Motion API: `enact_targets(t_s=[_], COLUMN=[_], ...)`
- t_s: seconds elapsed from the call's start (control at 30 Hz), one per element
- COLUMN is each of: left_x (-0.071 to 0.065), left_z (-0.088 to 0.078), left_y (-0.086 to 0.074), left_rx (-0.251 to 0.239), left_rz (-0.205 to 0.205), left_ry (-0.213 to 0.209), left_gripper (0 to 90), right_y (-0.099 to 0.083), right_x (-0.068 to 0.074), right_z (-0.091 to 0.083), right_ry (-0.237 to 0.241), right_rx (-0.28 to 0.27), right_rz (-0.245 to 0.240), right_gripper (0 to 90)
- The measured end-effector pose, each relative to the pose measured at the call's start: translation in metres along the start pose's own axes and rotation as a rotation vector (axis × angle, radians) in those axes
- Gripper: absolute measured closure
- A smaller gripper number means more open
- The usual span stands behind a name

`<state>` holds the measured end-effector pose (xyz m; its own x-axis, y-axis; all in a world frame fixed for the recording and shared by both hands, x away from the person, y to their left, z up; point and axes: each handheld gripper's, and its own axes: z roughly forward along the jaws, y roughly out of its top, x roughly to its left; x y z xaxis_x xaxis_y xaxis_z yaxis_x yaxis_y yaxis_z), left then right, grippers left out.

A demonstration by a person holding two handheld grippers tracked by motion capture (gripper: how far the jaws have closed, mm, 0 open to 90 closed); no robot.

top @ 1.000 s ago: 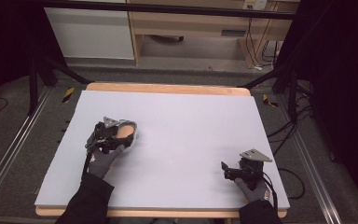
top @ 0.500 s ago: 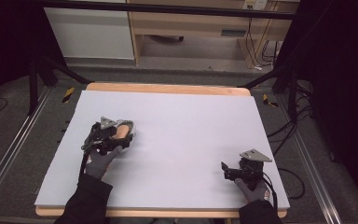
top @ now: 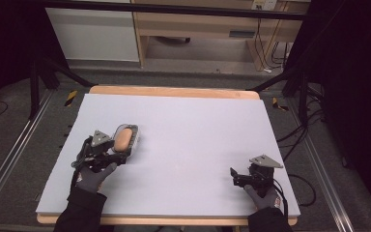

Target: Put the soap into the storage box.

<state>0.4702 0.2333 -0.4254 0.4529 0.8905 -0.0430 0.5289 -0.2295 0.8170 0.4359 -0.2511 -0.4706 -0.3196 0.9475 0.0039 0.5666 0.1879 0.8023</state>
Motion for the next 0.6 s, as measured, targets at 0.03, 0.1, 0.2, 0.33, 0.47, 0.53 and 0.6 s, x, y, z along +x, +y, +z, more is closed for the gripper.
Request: enact_targets(t_s=[0.03,0.1,0.2,0.33,0.47,0.53,0.6], left_x=[0.001,0.002,0.004,0.007,0.014,0.016,0.019], left_z=[-0.002,-0.007,-0.012,-0.016,-0.018,-0.019,-0.019], left_y=[-0.002,-0.007,-0.016,-0.024,-0.037,-0.040,-0.046], left_rx=[0.001,-0.004,-0.007,0.002,0.017,0.022,0.025], left_rz=[0.005,0.009,0.004,0.006,0.001,0.004,-0.006], left_ry=[-0.001,-0.003,0.010,0.018,0.027,0.028,0.032], left_gripper=[25.1,24.5,24.3,24.0,23.4,23.3,22.8], right_y=[0.000,0.000,-0.001,-0.001,-0.002,-0.003,-0.003], right_x=[0.000,-0.001,-0.002,-0.005,-0.006,-0.007,-0.008], right_z=[0.000,-0.001,-0.001,-0.002,-0.002,-0.002,-0.001], right_ry=[0.000,-0.001,0.000,-0.008,-0.018,-0.020,-0.024], right_rx=[-0.001,-0.001,0.000,-0.001,0.004,0.006,0.008], right_rz=[0.001,-0.004,0.000,-0.004,0.004,0.002,-0.003], right_gripper=[5.0,5.0,5.0,5.0,5.0,5.0,5.0])
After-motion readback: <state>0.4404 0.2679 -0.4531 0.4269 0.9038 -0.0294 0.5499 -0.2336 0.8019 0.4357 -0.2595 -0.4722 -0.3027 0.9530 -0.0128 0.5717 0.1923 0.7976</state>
